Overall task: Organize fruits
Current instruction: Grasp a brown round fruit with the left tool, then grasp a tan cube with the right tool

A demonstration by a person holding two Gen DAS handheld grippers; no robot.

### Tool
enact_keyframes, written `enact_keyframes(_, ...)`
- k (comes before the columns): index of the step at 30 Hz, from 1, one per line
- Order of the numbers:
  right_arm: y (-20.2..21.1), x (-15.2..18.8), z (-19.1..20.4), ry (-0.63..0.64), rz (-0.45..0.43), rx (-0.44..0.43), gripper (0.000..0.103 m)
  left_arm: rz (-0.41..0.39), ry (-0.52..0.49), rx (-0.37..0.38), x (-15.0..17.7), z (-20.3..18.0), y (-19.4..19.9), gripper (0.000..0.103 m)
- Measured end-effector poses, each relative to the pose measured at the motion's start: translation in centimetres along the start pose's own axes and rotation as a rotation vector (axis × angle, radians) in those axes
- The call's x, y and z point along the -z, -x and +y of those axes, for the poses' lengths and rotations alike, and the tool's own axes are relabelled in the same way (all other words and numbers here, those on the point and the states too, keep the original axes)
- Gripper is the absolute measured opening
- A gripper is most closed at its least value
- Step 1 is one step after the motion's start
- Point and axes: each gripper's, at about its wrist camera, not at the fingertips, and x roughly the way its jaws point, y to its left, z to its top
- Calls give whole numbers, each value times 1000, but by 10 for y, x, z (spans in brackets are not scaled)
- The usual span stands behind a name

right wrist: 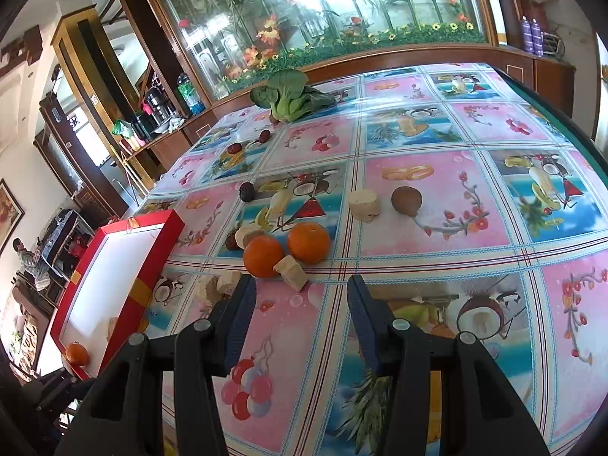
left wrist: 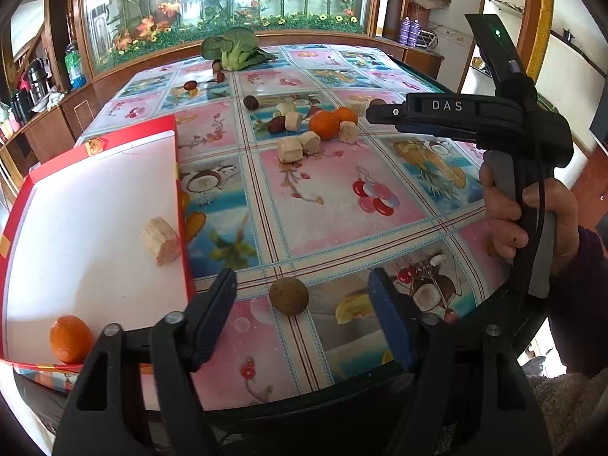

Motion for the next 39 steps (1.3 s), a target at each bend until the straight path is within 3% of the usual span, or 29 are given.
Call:
enact_keyframes(6,-1,-1,-1,5,3,-9,49,30,10,7,1,4,-12,48)
enact_keyframes(8,-2,-1,0,6,10,-10,49,39,23,14,1,7,-15,35)
enact_keyframes(13,-8,-1,2,12,36,-6,49,34,2,-7,1,7,-19,25)
enact_keyframes(22,-31,0,13,82,111,28,49,4,-12,-24,4,9,-19,25)
enact_keyframes(34,-46,-11,16,104,106,60,49,-14,-26,-44,7,7,-19,25)
enact_keyframes(39,-52,-11,27,154,119,12,34,-17,-43,-59,10,8,-17,27)
